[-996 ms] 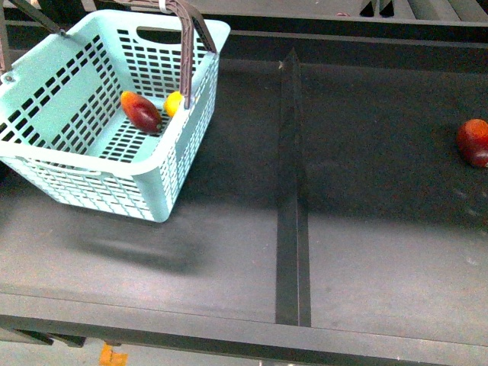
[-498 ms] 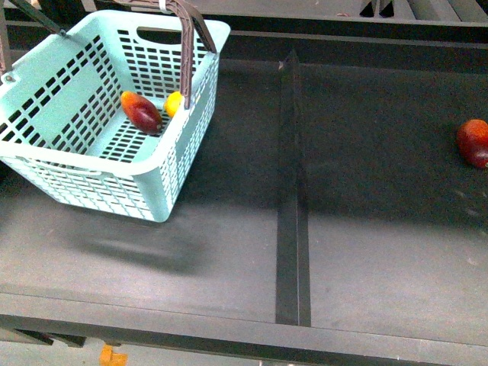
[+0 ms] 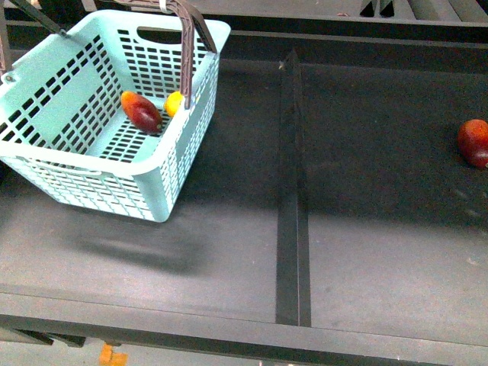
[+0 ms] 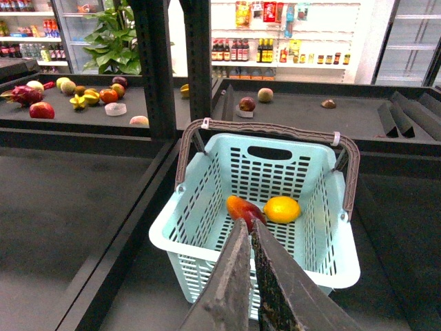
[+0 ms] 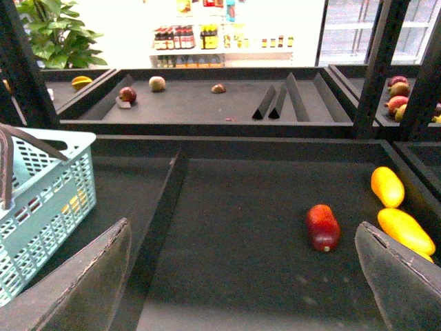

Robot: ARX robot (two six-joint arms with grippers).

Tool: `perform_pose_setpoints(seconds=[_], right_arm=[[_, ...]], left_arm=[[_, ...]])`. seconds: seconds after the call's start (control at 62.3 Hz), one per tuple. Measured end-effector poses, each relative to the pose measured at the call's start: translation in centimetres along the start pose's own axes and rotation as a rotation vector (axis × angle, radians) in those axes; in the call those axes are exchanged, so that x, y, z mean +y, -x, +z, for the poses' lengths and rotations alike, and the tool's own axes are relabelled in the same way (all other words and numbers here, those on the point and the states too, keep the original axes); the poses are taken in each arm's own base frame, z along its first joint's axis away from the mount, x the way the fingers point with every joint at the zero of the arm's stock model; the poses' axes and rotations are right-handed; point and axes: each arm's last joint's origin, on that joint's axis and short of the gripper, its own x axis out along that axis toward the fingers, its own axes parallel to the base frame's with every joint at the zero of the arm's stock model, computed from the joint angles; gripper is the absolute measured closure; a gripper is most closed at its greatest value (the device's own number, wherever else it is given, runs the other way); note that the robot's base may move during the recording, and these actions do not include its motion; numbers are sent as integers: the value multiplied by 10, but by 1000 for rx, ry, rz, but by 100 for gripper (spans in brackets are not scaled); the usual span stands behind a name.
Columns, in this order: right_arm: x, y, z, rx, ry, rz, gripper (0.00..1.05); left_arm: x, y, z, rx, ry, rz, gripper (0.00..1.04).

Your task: Pick lemon and mango into basket

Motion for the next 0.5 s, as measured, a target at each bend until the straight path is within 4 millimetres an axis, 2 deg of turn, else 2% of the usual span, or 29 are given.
perform_pose_setpoints(seconds=[0.273,0.45,0.498], right_arm=[[0,0,0,0,0,0,9],[0,0,0,0,0,0,9],[0,0,0,0,0,0,9]], left_arm=[[0,0,0,0,1,0,101],[0,0,0,0,0,0,64],[0,0,0,0,0,0,50]])
